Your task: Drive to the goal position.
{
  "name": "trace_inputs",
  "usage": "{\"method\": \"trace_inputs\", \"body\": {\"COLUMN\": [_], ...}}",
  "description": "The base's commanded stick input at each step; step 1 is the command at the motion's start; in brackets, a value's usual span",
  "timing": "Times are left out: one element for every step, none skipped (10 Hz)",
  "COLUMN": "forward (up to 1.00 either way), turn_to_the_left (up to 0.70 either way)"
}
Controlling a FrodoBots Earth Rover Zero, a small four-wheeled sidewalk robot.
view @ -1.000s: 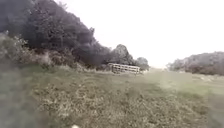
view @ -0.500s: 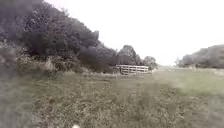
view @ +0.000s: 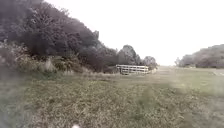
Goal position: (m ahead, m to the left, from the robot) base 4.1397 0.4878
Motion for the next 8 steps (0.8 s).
{"method": "trace_inputs", "body": {"forward": [0.7,0.7,0.7,0.7,0.7,0.7,0.7,0.7], "turn_to_the_left": [0.0,-0.09,-0.13,-0.14,-0.14,-0.14,-0.14,-0.14]}}
